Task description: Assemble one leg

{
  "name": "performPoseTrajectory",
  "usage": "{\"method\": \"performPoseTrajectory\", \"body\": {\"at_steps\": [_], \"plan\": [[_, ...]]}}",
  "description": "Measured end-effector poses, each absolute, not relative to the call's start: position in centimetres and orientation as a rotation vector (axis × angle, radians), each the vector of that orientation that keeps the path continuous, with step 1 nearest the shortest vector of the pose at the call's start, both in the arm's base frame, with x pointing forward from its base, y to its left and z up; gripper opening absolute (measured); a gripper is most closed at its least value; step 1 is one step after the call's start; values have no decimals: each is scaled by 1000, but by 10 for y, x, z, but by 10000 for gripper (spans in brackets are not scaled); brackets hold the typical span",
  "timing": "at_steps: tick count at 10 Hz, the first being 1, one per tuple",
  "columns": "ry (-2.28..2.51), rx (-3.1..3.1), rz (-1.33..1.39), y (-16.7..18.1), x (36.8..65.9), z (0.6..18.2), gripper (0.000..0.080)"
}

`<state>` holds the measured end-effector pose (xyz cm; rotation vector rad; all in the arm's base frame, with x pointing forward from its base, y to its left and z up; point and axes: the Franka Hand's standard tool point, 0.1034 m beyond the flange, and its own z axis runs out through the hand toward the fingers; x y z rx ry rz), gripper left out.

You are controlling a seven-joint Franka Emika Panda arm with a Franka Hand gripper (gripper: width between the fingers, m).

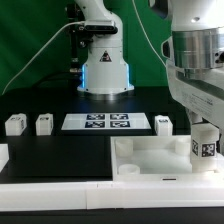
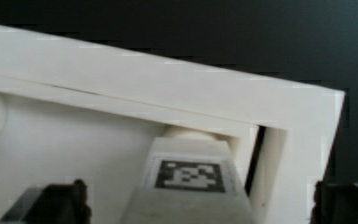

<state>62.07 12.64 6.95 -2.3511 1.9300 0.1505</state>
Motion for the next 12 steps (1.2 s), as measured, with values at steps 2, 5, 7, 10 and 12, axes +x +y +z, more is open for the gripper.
{"method": "performPoseTrajectory", "body": {"at_steps": [2,5,7,10,12], "plan": [[1790,-2454,142,125,621,69,648],[1505,-2632,120,122,621,69,649],[1194,-2778,100,122,621,69,649],[597,-2994,86,118,620,69,649],[265,-3038,69,113,621,69,649]]}}
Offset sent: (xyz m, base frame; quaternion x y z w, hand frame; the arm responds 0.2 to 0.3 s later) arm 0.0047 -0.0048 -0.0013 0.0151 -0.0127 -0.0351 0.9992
